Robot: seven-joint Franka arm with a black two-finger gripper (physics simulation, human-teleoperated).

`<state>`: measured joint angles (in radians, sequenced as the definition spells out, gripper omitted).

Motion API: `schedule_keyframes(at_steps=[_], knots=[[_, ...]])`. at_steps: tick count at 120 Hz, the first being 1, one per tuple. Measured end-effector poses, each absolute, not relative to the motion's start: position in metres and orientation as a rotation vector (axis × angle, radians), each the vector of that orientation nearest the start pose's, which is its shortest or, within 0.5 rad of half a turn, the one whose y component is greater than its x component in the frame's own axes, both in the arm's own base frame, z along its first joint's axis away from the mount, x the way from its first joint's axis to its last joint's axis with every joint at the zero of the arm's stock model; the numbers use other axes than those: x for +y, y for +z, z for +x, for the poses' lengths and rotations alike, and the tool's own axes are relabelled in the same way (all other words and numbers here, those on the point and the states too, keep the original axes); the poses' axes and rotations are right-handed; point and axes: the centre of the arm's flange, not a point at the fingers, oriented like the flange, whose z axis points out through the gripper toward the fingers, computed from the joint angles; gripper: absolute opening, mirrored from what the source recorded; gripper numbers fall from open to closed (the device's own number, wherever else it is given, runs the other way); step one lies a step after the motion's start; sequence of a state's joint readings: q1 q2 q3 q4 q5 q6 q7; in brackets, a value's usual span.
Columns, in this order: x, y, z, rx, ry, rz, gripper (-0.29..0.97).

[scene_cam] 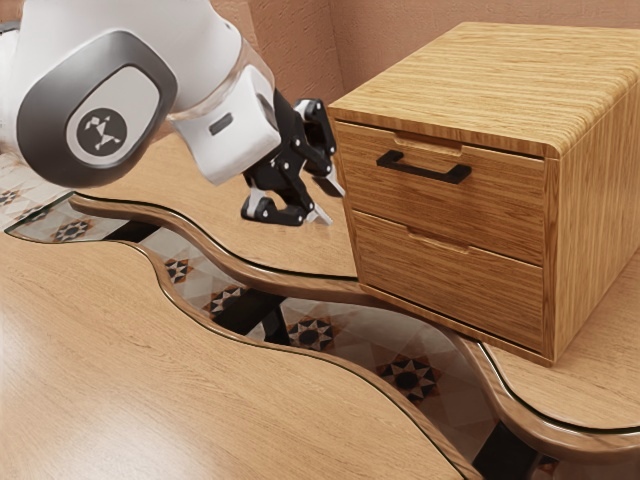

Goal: Pull the drawer handle with one arm to open the drawer

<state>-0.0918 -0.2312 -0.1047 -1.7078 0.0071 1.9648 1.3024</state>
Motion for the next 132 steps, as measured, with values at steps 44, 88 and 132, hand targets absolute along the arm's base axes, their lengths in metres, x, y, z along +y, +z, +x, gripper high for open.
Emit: schedule_keyframes(at_steps=[44, 88, 132], knots=[[-0.103, 0.724, 0.522, 1.837, -0.610, -2.013, 0.18], [-0.106, 0.715, 0.567, 1.840, -0.646, -1.983, 0.24], [-0.105, 0.700, 0.589, 1.846, -0.655, -1.951, 0.23]])
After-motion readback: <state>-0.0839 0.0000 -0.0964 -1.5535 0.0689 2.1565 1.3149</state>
